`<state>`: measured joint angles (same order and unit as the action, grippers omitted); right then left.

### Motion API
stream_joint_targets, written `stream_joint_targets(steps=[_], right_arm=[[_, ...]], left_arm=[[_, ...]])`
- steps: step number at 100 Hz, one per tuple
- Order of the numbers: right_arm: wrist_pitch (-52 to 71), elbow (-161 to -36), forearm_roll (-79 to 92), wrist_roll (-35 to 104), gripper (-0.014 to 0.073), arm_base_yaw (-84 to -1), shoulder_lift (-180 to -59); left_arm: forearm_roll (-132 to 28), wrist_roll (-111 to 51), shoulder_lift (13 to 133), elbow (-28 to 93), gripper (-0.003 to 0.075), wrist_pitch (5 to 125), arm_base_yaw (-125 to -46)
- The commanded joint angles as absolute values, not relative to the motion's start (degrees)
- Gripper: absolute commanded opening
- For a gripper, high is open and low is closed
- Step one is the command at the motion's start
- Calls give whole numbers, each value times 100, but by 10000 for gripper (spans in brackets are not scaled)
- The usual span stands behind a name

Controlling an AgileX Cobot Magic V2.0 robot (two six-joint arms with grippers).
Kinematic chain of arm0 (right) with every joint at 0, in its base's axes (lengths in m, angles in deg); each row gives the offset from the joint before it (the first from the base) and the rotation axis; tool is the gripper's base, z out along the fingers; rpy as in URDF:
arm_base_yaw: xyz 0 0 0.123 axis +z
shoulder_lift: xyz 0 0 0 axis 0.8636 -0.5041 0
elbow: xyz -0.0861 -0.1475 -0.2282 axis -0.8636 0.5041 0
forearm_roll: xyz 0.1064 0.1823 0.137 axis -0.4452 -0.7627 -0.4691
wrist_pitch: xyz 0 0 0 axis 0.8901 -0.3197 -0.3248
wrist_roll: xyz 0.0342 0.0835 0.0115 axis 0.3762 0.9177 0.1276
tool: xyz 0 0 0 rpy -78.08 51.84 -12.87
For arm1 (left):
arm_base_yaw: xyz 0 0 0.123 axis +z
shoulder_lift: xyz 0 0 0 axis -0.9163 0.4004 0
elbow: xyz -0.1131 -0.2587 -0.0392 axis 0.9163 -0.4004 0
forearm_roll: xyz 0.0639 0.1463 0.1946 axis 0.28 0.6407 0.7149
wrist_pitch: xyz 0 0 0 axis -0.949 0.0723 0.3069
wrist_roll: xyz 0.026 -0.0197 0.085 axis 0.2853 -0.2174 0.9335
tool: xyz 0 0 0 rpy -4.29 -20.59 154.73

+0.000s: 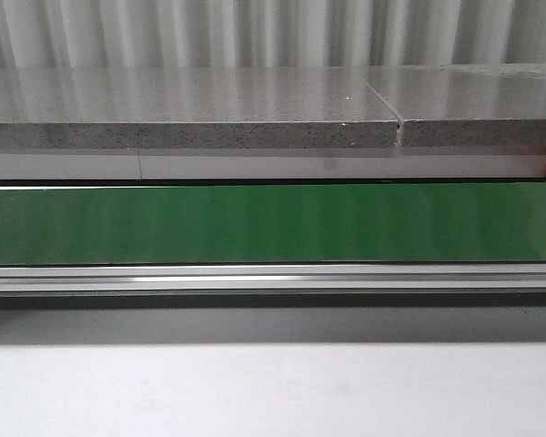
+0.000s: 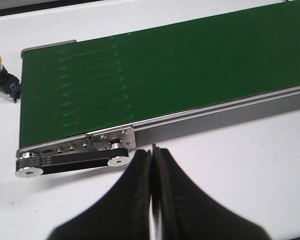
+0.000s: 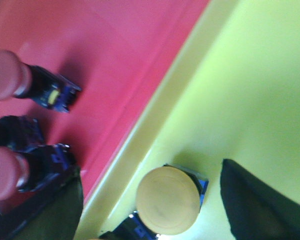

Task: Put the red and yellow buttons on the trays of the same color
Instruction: 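Carry the yellow button into the yellow tray and release it, then move the right gripper back over the belt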

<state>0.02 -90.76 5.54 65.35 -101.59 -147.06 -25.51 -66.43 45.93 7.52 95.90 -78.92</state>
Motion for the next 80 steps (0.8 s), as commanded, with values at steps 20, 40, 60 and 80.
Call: stream_joint_targets(steps=[20,40,60,80], right_arm=[[117,-9213,688,6117,408,-9807,-13615],[12,-9213,694,5668,-41,-8959,-13188],[-136,-9213,854,5462,-69,-7962,-12976],[-373,-9213,1543,5372,-69,-7010,-12807]], left_arm=[[-2603,-6706,4600,912,-21,9238,-7938],[-2603,-6706,4600,912,-21,9238,-7938],[-2603,-6706,4600,912,-21,9238,-7938],[-2603,-6706,4600,912,-21,9238,-7938]])
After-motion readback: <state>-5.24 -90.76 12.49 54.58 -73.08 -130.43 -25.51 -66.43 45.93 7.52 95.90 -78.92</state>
